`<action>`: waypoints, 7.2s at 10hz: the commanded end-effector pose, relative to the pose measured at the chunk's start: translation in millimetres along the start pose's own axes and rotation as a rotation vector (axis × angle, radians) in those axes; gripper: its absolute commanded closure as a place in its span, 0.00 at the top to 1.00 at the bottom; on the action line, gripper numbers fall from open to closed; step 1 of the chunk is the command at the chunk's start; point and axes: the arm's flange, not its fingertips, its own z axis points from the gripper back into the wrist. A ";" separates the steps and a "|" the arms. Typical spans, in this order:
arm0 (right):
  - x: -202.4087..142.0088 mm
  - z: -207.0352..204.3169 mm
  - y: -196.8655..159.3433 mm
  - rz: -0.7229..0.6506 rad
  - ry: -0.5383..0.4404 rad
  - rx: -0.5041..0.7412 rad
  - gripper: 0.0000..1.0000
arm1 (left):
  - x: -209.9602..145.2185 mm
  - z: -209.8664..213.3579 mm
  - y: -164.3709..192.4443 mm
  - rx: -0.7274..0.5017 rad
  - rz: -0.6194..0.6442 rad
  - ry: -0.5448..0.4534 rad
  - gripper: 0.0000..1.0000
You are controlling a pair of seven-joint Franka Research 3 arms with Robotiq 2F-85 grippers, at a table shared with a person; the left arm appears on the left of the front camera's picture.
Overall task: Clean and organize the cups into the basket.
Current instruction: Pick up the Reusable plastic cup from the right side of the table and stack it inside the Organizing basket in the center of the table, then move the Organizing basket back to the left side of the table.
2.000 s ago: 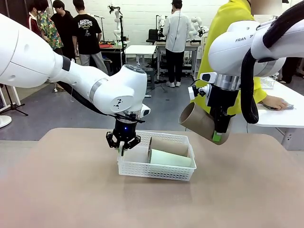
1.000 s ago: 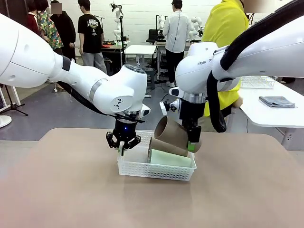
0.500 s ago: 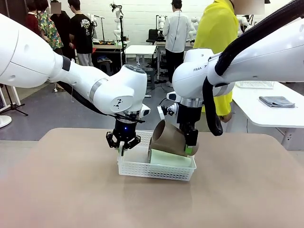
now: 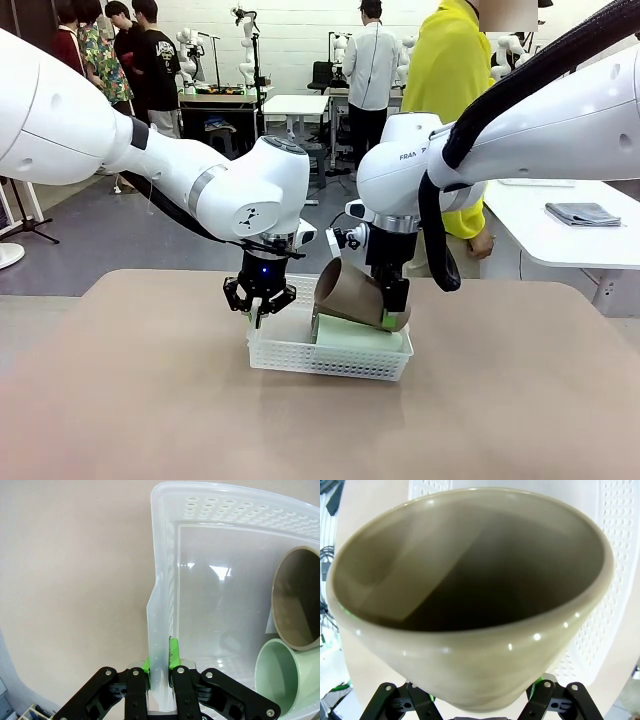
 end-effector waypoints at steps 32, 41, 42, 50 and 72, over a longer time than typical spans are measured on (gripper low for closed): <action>-268.8 127.5 143.4 -0.233 -0.547 -0.201 1.00 | -1.4 -2.0 1.0 0.006 -0.004 0.002 0.00; -268.8 127.5 143.4 -0.233 -0.547 -0.201 1.00 | -1.4 -2.0 1.0 0.006 -0.004 0.002 0.00; -270.7 125.3 145.8 -0.216 -0.556 -0.201 1.00 | -1.4 -2.0 1.0 0.006 -0.004 0.002 0.00; -479.2 111.1 235.8 -1.183 -1.289 0.325 1.00 | -1.4 -2.0 1.0 0.006 -0.004 0.002 0.00; -553.0 60.5 290.9 -1.388 -1.340 0.375 1.00 | 5.3 -26.4 279.2 -0.036 -0.048 0.099 0.06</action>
